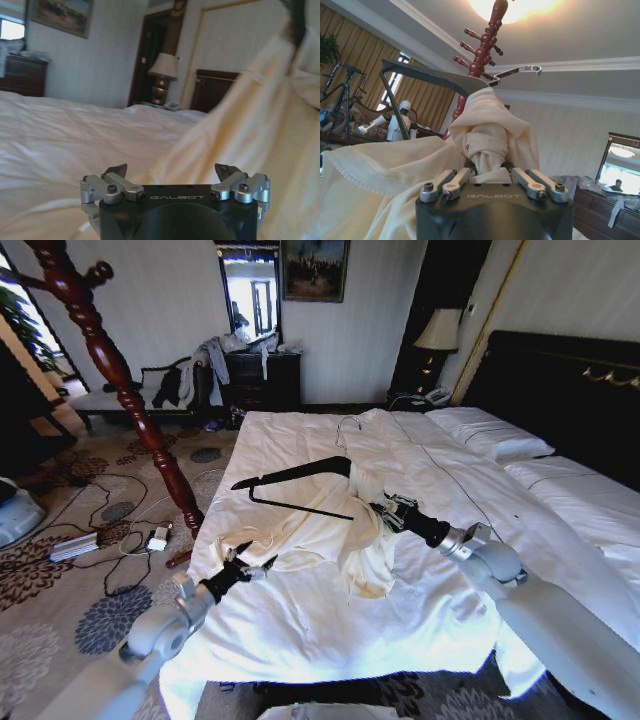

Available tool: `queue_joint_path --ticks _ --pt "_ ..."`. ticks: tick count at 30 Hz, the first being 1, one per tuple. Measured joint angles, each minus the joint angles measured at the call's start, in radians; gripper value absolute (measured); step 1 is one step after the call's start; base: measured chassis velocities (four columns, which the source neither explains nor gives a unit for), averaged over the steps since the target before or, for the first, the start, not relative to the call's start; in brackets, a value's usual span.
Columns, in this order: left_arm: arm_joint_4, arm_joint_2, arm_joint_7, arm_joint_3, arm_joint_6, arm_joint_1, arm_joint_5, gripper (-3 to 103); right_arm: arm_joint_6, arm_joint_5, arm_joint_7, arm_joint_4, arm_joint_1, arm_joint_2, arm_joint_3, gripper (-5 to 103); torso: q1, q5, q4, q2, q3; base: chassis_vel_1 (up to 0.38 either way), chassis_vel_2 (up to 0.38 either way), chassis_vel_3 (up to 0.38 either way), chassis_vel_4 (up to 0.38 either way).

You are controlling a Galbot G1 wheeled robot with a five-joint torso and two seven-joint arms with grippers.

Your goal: Pick up the clothes from the bed and hang them on the clothes hanger.

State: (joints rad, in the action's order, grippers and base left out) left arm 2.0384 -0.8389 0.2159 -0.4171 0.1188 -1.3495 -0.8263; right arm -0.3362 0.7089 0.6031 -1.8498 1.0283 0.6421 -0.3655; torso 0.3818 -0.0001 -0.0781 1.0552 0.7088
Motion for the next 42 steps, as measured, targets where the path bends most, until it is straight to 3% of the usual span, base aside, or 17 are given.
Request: queue_joint_path --ticks 5,7,18,23,24,26,28,32,38,41,42 --pt "-0.078 -0.007 -0.008 0.017 0.005 0.057 0.066 99 0.000 -0.002 0.000 -0.005 0.002 0.003 0.000 20 0.000 0.0000 0.0002 0.000 0.000 0.000 0.000 0.000 0.000" --pt "-0.111 -0.001 -0.008 0.043 -0.005 0.082 0.132 98 0.000 -0.001 -0.004 -0.011 0.000 0.006 0.000 20 0.000 0.0000 0.0001 0.000 0.000 0.000 0.000 0.000 0.000" --pt "-0.158 0.020 -0.010 0.097 -0.009 0.127 0.288 95 0.004 0.006 -0.022 -0.031 -0.012 0.011 0.005 20 0.000 0.0000 0.0002 0.000 0.000 0.000 0.000 0.000 0.000" --pt "-0.173 0.016 -0.012 0.105 -0.017 0.153 0.293 68 0.006 0.009 -0.023 -0.039 -0.016 0.010 0.012 20 0.000 0.0000 0.0001 0.000 0.000 0.000 0.000 0.000 0.000" --pt "-0.173 0.016 -0.012 0.105 -0.017 0.153 0.293 68 0.006 0.009 -0.023 -0.039 -0.016 0.010 0.012 20 0.000 0.0000 0.0001 0.000 0.000 0.000 0.000 0.000 0.000" --pt "-0.181 0.016 -0.012 0.110 -0.018 0.168 0.292 57 0.008 0.009 -0.024 -0.039 -0.018 0.011 0.017 20 0.000 0.0001 0.0002 0.000 0.000 0.000 0.000 0.000 0.000" --pt "-0.185 0.016 -0.011 0.113 -0.018 0.174 0.291 57 0.008 0.009 -0.025 -0.039 -0.018 0.012 0.020 20 0.000 0.0001 0.0002 0.000 0.000 0.000 0.000 0.000 0.000" --pt "-0.214 0.011 -0.006 0.143 -0.018 0.206 0.295 40 0.011 0.009 -0.027 -0.039 -0.023 0.011 0.028 20 0.000 0.0001 0.0001 0.000 0.000 0.000 0.000 0.000 0.000" --pt "-0.243 -0.009 0.003 0.170 -0.022 0.227 0.311 39 0.014 0.012 -0.029 -0.038 -0.029 0.011 0.037 20 0.000 0.0001 0.0002 0.000 0.000 0.000 0.000 0.000 0.000" --pt "-0.256 -0.014 0.021 0.192 -0.035 0.241 0.329 53 0.015 0.016 -0.029 -0.038 -0.033 0.009 0.040 20 0.000 0.0001 0.0000 0.000 0.000 0.000 0.000 0.000 0.000" --pt "-0.256 -0.014 0.021 0.192 -0.035 0.241 0.329 53 0.015 0.016 -0.029 -0.038 -0.033 0.009 0.040 20 0.000 0.0001 0.0000 0.000 0.000 0.000 0.000 0.000 0.000"
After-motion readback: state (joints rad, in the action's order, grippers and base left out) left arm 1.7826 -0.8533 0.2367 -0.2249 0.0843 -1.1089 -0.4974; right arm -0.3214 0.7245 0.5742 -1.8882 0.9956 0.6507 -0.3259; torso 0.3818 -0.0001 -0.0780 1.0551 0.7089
